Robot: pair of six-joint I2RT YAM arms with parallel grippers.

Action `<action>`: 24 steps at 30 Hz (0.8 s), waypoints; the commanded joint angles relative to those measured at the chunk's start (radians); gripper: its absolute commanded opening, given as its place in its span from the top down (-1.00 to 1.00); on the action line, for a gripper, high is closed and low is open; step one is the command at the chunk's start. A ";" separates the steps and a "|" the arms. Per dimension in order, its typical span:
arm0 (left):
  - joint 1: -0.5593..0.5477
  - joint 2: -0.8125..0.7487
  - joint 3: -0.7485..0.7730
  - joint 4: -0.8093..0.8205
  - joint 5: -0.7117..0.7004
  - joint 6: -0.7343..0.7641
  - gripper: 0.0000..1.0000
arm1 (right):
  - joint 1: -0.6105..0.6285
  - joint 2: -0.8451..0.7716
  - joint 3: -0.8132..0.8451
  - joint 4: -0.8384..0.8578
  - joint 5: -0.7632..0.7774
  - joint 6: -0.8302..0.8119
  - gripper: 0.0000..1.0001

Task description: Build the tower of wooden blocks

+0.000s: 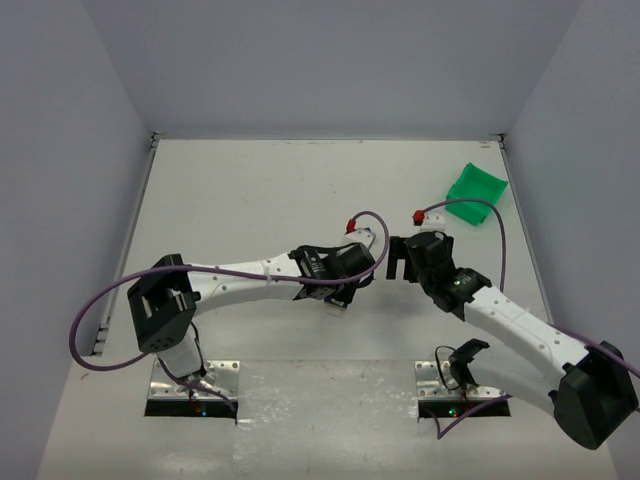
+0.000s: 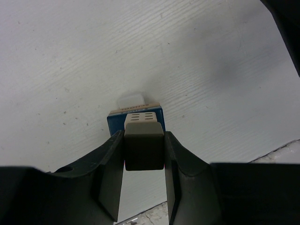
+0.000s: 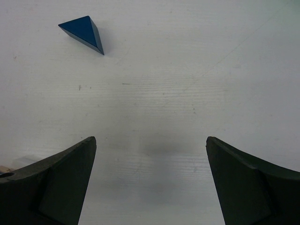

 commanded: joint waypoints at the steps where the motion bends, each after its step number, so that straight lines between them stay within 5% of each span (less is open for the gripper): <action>1: 0.003 0.003 0.041 0.020 -0.003 0.003 0.91 | -0.005 -0.022 0.020 0.009 0.039 0.017 -0.97; 24: 0.003 0.010 0.033 0.009 0.001 -0.008 0.77 | -0.005 -0.016 0.027 -0.021 0.086 0.041 -0.97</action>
